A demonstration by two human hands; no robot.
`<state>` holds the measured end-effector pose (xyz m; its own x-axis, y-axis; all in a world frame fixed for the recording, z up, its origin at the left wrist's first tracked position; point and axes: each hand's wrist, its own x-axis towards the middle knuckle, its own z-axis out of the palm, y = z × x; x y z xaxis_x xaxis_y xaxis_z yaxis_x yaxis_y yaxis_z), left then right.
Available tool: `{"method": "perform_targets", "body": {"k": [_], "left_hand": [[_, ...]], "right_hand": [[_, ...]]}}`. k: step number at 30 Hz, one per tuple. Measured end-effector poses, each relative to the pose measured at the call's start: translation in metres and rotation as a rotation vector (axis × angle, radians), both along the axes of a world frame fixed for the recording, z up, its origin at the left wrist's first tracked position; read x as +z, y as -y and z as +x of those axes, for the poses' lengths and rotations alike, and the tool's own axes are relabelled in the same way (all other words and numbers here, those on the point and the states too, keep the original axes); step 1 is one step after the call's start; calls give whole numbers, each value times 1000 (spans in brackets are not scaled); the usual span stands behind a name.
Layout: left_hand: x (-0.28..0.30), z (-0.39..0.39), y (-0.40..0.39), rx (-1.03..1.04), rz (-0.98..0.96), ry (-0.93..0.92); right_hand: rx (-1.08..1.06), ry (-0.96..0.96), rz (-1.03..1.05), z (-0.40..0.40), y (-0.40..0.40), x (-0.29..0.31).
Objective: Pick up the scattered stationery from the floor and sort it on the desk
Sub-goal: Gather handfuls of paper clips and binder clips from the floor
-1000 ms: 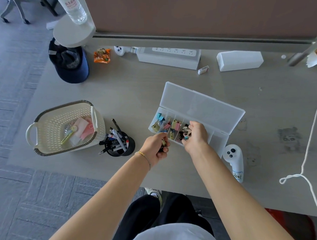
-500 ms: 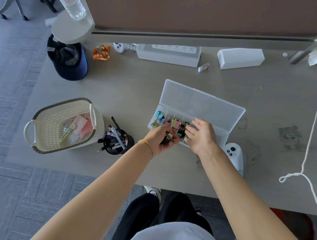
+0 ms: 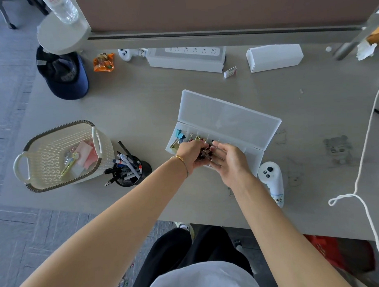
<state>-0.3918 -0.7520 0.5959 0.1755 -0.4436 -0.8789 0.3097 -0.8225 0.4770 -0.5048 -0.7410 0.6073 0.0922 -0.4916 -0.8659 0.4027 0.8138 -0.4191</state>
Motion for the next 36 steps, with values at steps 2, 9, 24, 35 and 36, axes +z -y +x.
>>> {"method": "perform_targets", "body": {"k": [2, 9, 24, 35, 36], "left_hand": [[-2, -1, 0, -3, -5, 31], [-5, -5, 4, -9, 16, 77], [6, -12, 9, -74, 2, 192], [21, -12, -6, -247, -77, 212], [24, -12, -9, -287, -104, 240]], "right_hand": [[9, -15, -14, -2, 0, 0], [5, -15, -26, -7, 4, -4], [-9, 34, 6, -7, 1, -2], [75, -24, -55, -13, 1, 3], [121, -64, -90, -12, 1, 6]]}}
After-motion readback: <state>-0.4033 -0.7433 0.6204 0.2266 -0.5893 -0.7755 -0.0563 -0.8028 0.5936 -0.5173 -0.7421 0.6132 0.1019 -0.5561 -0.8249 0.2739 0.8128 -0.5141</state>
